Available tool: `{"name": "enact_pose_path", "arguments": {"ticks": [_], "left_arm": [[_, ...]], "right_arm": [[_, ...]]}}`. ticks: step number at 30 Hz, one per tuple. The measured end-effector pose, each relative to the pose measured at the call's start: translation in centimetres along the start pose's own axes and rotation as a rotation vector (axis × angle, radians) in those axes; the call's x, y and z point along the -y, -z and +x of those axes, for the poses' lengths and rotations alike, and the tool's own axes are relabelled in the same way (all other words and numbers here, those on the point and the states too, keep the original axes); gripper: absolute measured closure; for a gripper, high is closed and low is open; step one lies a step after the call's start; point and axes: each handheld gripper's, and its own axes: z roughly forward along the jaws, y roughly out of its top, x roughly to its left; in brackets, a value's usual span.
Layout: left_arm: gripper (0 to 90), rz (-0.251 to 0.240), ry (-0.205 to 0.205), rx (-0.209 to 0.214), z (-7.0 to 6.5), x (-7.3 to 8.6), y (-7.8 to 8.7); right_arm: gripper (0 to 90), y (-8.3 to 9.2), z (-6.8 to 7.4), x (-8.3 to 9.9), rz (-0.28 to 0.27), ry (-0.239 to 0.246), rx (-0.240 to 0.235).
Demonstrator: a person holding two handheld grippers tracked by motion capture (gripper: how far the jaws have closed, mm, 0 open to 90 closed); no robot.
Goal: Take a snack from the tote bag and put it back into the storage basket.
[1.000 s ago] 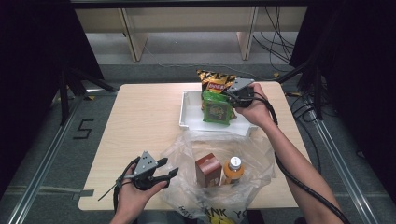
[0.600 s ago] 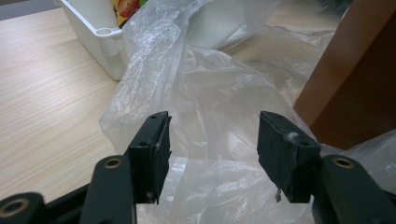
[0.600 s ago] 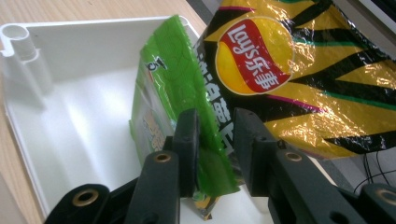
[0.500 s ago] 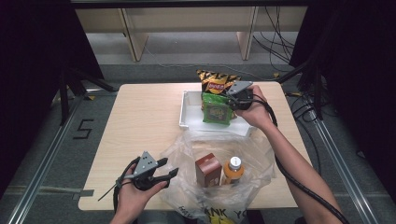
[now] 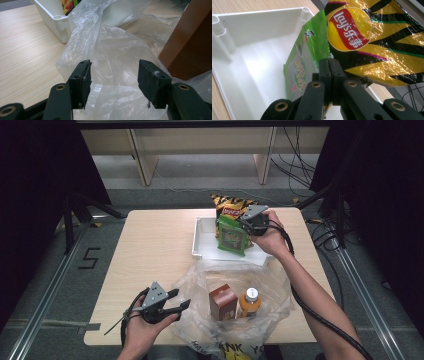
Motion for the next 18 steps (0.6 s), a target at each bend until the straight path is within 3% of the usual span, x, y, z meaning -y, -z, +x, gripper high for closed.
{"name": "enact_pose_path", "arguments": {"ticks": [4, 7, 8, 9, 11, 13, 18], "left_arm": [[43.7, -0.006, 0.000, 0.003, -0.01, 0.02, -0.04], [43.7, -0.002, 0.027, 0.001, -0.15, 0.07, -0.01], [43.7, -0.001, 0.003, 0.003, 0.03, 0.03, -0.02], [43.7, 0.000, 0.022, 0.002, -0.06, 0.08, -0.05], [43.7, -0.004, 0.003, 0.004, 0.01, 0.02, -0.03], [43.7, -0.008, 0.023, 0.000, -0.11, 0.04, -0.02], [43.6, 0.000, 0.020, 0.001, -0.11, 0.06, -0.01]], "right_arm": [[90.0, -0.09, -0.17, -0.13, 0.007, 0.002, 0.013], [90.0, -0.27, -0.19, -0.01, 0.010, -0.040, 0.015], [90.0, -0.30, -0.16, 0.03, 0.011, -0.047, 0.023], [90.0, -0.31, -0.16, 0.06, 0.018, -0.044, 0.025], [88.8, -0.37, -0.15, 0.11, 0.018, -0.047, 0.035], [89.2, -0.45, -0.13, 0.14, 0.022, -0.042, 0.050], [90.0, -0.71, -0.06, 0.26, 0.022, -0.038, 0.053]]}}
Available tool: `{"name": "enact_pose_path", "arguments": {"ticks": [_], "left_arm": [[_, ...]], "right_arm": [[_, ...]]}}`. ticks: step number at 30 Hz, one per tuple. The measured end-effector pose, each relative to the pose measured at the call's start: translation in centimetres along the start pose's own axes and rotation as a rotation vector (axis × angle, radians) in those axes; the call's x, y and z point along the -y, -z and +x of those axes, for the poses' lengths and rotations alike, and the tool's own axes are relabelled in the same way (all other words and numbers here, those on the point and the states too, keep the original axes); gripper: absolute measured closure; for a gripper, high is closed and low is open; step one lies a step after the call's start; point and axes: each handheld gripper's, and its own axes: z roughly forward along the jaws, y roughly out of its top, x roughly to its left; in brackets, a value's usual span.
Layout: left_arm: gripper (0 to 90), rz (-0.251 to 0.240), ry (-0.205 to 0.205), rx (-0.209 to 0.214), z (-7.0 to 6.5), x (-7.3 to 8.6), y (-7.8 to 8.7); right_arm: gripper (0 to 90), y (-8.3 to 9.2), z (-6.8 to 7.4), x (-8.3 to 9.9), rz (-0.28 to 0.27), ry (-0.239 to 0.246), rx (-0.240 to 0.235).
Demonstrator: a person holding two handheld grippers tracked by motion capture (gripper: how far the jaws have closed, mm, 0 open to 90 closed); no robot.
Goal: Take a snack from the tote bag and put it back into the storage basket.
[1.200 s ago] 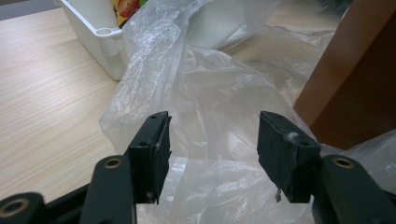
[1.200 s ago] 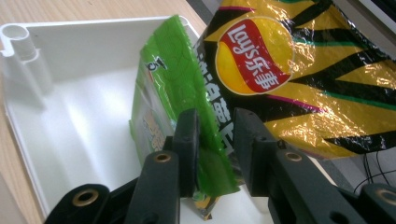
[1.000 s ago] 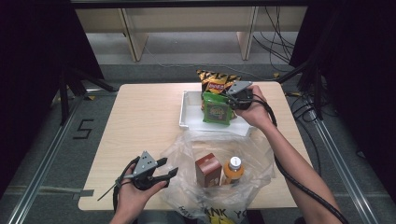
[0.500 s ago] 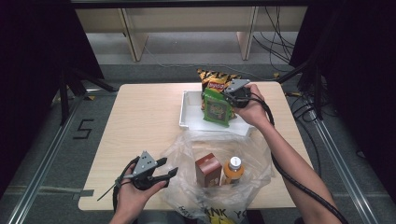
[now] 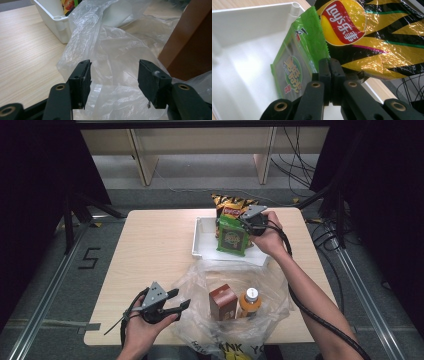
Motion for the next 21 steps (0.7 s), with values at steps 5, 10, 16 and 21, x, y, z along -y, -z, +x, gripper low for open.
{"name": "enact_pose_path", "arguments": {"ticks": [5, 10, 16, 21], "left_arm": [[43.5, -0.005, 0.002, 0.002, -0.01, -0.01, -0.04], [43.7, -0.001, -0.008, 0.000, -0.03, -0.05, 0.04], [43.7, -0.009, -0.012, 0.005, 0.02, -0.08, 0.07], [43.7, -0.009, -0.005, -0.003, -0.02, -0.12, 0.09]], "right_arm": [[89.3, -0.15, -0.10, -0.05, -0.004, -0.002, 0.019], [81.2, -0.08, 0.03, -0.25, -0.004, -0.006, 0.012], [72.0, 0.27, 0.20, -0.26, -0.012, -0.011, 0.030], [69.4, 0.58, 0.25, -0.28, -0.023, -0.006, 0.040]]}}
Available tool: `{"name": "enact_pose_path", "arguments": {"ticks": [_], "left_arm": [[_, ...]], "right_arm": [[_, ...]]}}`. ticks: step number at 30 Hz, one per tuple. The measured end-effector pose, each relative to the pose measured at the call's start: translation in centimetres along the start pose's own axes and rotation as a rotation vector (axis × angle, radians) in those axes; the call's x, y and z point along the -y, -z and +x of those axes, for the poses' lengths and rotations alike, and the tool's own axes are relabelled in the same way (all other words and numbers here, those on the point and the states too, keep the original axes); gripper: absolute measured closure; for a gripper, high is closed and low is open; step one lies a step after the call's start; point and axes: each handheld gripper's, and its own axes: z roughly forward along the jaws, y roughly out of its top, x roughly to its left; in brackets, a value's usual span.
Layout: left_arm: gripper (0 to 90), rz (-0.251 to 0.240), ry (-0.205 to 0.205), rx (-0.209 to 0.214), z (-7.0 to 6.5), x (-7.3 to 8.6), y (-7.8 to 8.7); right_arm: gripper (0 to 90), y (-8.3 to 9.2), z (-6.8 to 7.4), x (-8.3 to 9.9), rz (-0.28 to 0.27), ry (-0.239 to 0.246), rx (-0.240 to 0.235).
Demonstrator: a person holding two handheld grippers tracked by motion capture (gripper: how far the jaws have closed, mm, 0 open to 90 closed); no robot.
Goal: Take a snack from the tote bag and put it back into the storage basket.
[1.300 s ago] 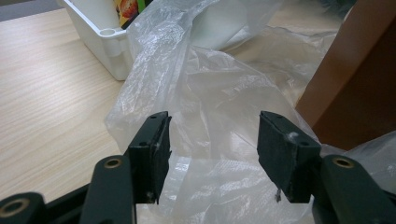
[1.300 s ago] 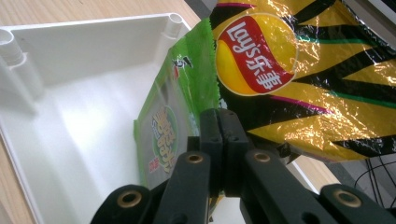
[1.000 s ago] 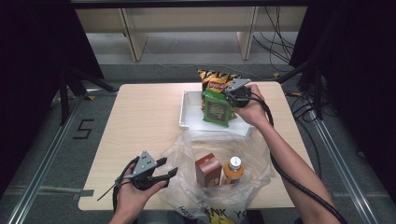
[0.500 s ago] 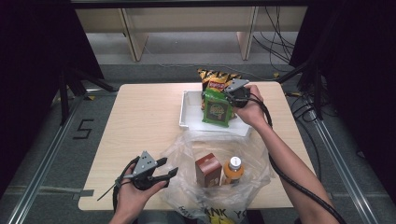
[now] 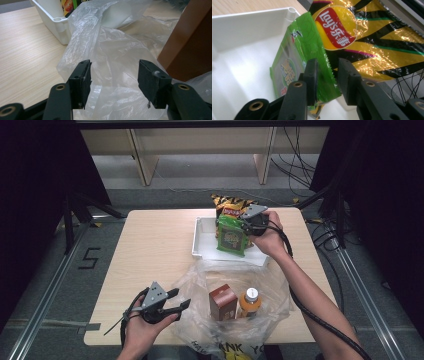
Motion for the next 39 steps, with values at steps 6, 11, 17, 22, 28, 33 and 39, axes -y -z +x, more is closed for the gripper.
{"name": "enact_pose_path", "arguments": {"ticks": [6, 11, 17, 22, 28, 33, 39], "left_arm": [[43.7, 0.000, -0.002, -0.001, 0.0, 0.0, 0.0], [43.7, -0.002, -0.002, -0.002, 0.0, 0.0, 0.0], [43.6, -0.013, -0.001, -0.002, 0.1, -0.1, 0.0], [43.3, -0.016, 0.000, -0.006, 0.0, -0.1, 0.1], [42.1, -0.027, 0.001, -0.022, 0.1, -0.2, 0.3], [41.1, -0.032, 0.002, -0.026, 0.2, -0.1, 0.3], [40.0, -0.038, 0.005, -0.034, 0.4, 0.0, 0.4]], "right_arm": [[67.0, 0.6, 0.0, -0.3, -0.021, 0.006, -0.007], [66.0, 1.0, -0.2, -0.3, -0.040, 0.010, -0.004], [65.1, 2.0, -0.5, -0.1, -0.054, -0.030, -0.016], [62.2, 2.9, -0.5, 0.2, -0.073, -0.070, -0.044], [55.3, 4.2, -0.3, 0.7, -0.098, -0.147, -0.086], [51.9, 5.2, -0.2, 1.3, -0.097, -0.188, -0.106], [48.6, 6.4, 0.3, 2.1, -0.109, -0.215, -0.118]]}}
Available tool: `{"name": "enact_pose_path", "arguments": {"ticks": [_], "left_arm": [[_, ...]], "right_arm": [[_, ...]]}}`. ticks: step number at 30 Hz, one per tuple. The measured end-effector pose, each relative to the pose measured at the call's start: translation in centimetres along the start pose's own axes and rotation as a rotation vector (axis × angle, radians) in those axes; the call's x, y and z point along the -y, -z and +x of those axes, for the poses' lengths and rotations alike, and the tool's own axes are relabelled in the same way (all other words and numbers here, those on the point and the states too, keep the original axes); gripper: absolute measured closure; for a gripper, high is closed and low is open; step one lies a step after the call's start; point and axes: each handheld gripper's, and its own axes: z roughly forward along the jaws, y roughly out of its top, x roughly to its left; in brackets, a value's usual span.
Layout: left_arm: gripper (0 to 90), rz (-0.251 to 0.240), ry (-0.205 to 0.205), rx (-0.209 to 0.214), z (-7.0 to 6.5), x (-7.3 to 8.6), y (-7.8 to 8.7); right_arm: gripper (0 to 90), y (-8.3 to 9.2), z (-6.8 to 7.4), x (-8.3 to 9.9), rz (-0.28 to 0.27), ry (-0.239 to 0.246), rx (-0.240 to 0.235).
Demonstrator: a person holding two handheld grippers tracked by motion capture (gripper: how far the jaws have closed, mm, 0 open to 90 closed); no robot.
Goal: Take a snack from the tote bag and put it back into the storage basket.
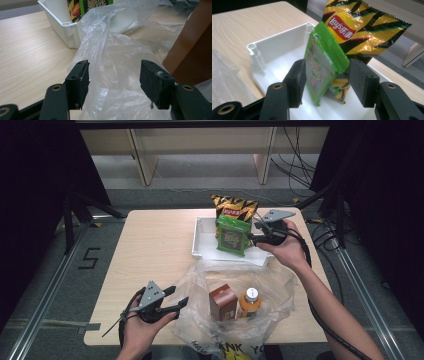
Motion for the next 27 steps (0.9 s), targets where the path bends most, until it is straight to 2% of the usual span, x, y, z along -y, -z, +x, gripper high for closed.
{"name": "enact_pose_path", "arguments": {"ticks": [2, 4, 6, 8, 16, 18, 20, 22, 23, 25, 27], "left_arm": [[39.6, -0.001, -0.002, 0.004, 0.0, 0.0, 0.0], [39.3, -0.001, -0.008, 0.006, -0.1, -0.1, 0.0], [39.1, 0.001, -0.014, 0.001, -0.1, -0.1, 0.0], [39.0, -0.007, -0.009, 0.004, -0.1, -0.1, 0.1], [39.0, -0.011, -0.009, -0.002, 0.0, -0.2, 0.2], [38.9, -0.010, -0.021, 0.002, 0.1, -0.2, 0.1], [38.9, -0.011, -0.014, 0.000, 0.0, -0.3, 0.1], [38.9, -0.010, -0.015, -0.001, 0.0, -0.3, 0.1], [38.8, -0.017, -0.012, 0.006, 0.0, -0.3, 0.1], [38.8, -0.010, -0.014, -0.003, -0.1, -0.3, 0.1], [38.8, -0.008, -0.013, 0.007, -0.1, -0.2, 0.0]], "right_arm": [[47.8, 0.6, 0.2, 0.2, 0.003, -0.012, -0.009], [47.4, 0.9, 0.4, 0.4, -0.014, 0.004, -0.002], [47.3, 1.4, 0.6, 0.7, -0.001, 0.004, -0.010], [47.3, 1.8, 0.8, 0.9, -0.002, -0.017, -0.008], [47.1, 3.2, 1.3, 1.6, -0.029, -0.025, -0.020], [47.1, 3.5, 1.4, 1.7, -0.022, -0.018, -0.027], [47.1, 3.9, 1.5, 1.8, -0.020, -0.031, -0.034], [47.1, 4.2, 1.5, 1.8, -0.027, 0.002, -0.040], [47.1, 4.4, 1.7, 1.8, -0.027, -0.017, -0.037], [47.1, 4.8, 1.8, 1.8, -0.037, -0.022, -0.039], [47.1, 5.1, 2.0, 2.0, -0.044, -0.020, -0.042]]}}
